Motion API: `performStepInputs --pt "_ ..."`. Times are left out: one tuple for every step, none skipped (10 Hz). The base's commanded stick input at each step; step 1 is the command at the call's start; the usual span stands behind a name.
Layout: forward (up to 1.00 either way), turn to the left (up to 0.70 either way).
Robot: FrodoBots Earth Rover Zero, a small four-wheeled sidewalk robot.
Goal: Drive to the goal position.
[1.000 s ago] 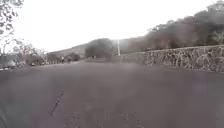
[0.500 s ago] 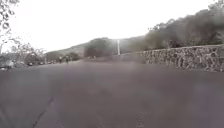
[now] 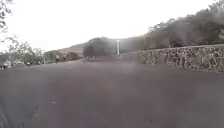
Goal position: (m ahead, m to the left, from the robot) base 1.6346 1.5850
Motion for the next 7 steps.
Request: performStepInputs --pt "0.7 0.0" --pt "0.7 0.0" --pt "0.7 0.0" --pt "0.7 0.0" --pt "0.7 0.0" --pt "0.7 0.0" --pt "0.7 0.0"
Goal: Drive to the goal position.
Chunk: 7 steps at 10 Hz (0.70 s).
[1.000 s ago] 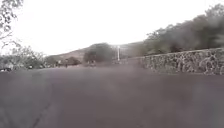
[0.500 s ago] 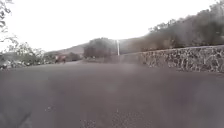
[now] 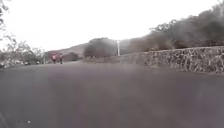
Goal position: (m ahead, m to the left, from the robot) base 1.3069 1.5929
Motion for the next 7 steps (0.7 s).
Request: performStepInputs --pt "0.7 0.0" --pt "0.7 0.0" --pt "0.7 0.0" --pt "0.7 0.0" --pt "0.7 0.0" --pt "0.7 0.0" --pt "0.7 0.0"
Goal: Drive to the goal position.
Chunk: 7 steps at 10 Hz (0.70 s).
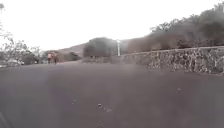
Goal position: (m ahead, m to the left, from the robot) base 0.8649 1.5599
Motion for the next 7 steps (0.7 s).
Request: performStepInputs --pt "0.7 0.0" --pt "0.7 0.0" --pt "0.7 0.0" --pt "0.7 0.0" --pt "0.7 0.0" --pt "0.7 0.0" --pt "0.7 0.0"
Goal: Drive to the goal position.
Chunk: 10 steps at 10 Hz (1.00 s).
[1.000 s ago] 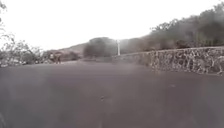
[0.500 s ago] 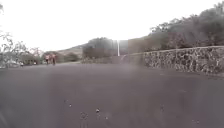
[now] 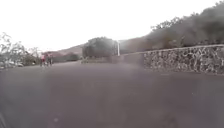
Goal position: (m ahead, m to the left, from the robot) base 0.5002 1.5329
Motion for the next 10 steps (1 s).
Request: performStepInputs --pt "0.7 0.0" --pt "0.7 0.0" --pt "0.7 0.0" --pt "0.7 0.0" --pt "0.7 0.0" --pt "0.7 0.0" --pt "0.7 0.0" --pt "0.7 0.0" --pt "0.7 0.0" --pt "0.7 0.0"
